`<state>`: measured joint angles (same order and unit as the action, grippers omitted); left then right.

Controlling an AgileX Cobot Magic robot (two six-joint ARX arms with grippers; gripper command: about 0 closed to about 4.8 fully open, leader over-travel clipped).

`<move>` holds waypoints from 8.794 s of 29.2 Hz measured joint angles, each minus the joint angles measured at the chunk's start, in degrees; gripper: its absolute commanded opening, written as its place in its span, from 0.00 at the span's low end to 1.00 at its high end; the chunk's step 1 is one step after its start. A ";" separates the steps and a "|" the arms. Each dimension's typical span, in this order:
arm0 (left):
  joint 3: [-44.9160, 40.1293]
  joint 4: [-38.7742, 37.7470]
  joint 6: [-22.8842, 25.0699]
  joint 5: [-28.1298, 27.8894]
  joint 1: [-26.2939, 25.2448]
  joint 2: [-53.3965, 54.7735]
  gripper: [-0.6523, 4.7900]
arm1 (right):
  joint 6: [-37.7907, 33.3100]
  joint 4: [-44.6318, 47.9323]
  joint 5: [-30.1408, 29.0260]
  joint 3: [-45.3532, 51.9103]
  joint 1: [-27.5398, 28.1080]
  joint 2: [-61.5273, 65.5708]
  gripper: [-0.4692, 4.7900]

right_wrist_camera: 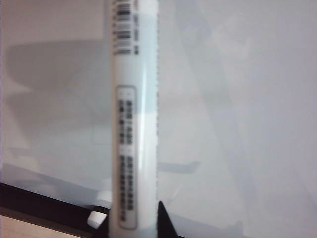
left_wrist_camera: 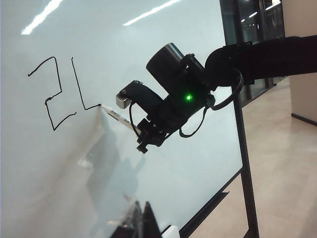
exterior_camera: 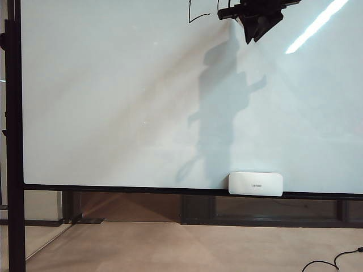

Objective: Reach to the right to find the marker pen, pick it up, and write the number 20 on the whiteboard.

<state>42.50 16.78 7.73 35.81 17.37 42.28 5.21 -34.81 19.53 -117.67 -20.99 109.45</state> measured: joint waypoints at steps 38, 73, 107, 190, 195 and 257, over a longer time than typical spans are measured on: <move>0.00 -0.35 0.59 -0.94 0.00 0.02 0.11 | 2.36 11.39 -12.52 -3.06 0.94 -4.44 0.09; 0.00 -0.33 1.66 0.02 0.00 0.02 0.11 | 2.38 9.81 -5.68 -7.50 1.25 -0.81 0.09; 0.00 -0.33 2.56 -0.04 0.00 0.00 0.11 | 2.14 0.24 -2.14 -7.50 2.23 -0.66 0.09; 18.75 -73.70 -11.91 -14.21 -28.17 -36.92 0.11 | -12.31 -30.18 -39.15 57.64 23.21 -102.47 0.09; 13.99 -70.97 -12.61 -13.44 -28.87 -37.42 0.11 | -13.38 -21.44 -38.64 65.77 23.85 -104.56 0.09; -37.09 -27.63 -17.66 -15.58 -29.92 -38.69 0.11 | -16.00 28.94 -36.26 116.91 23.54 -104.45 0.09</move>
<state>5.41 -10.85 -9.93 20.23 -12.56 3.60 -10.79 -5.87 -16.73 -0.75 2.55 4.99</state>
